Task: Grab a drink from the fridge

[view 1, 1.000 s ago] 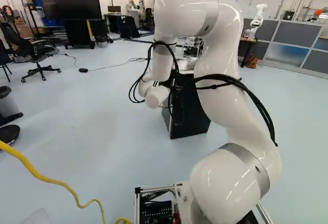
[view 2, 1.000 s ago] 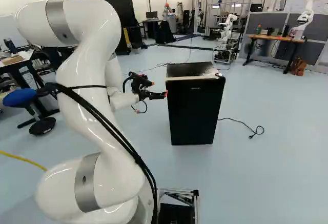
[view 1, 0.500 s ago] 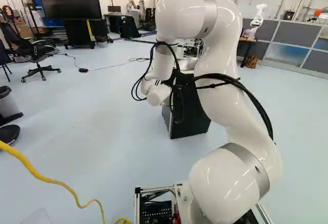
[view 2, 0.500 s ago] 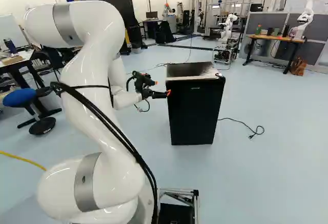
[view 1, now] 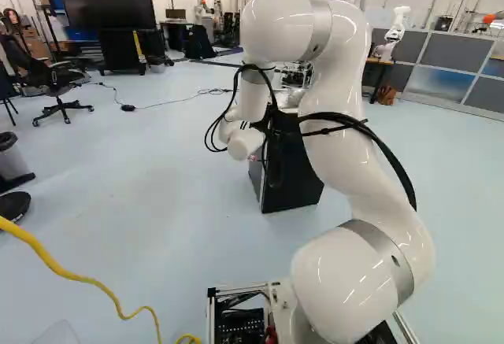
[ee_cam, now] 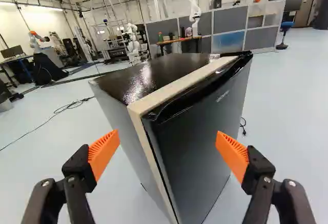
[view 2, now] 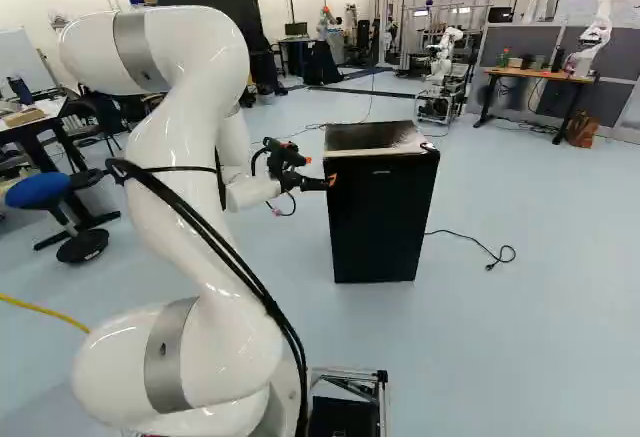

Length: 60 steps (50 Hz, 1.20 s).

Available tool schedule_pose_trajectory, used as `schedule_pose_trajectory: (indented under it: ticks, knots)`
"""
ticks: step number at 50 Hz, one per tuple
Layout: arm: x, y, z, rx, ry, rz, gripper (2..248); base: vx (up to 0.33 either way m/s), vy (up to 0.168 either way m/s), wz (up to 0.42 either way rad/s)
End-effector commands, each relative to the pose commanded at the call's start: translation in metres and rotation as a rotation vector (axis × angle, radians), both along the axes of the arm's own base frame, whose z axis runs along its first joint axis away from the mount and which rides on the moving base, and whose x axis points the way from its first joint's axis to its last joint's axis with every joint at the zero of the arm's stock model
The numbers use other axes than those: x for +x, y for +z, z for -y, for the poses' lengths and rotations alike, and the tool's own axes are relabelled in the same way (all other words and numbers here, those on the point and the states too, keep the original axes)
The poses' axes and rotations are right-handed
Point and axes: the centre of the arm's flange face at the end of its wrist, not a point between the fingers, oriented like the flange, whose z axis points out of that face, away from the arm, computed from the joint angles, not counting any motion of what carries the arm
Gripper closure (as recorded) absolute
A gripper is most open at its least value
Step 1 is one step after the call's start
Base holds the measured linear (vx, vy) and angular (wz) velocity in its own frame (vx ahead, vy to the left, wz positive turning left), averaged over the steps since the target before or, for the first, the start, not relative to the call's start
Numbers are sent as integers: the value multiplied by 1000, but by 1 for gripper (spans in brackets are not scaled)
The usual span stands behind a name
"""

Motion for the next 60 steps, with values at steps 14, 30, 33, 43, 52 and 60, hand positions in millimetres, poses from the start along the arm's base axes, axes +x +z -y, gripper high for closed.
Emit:
schedule_pose_trajectory:
  ticks: [14, 30, 33, 43, 52, 60]
  knots:
    - [0, 0, 0, -69, 13, -50, 3, 0, 0, 0]
    - [0, 0, 0, -100, 20, -72, 3, 0, 0, 0]
    - [0, 0, 0, -100, 20, -72, 3, 0, 0, 0]
    - [2, 0, 3, -99, 14, -71, 3, 0, 0, 0]
    - [6, -1, 7, -98, 4, -68, 3, 0, 0, 0]
    - [11, -1, 11, -96, -6, -65, 3, 0, 0, 0]
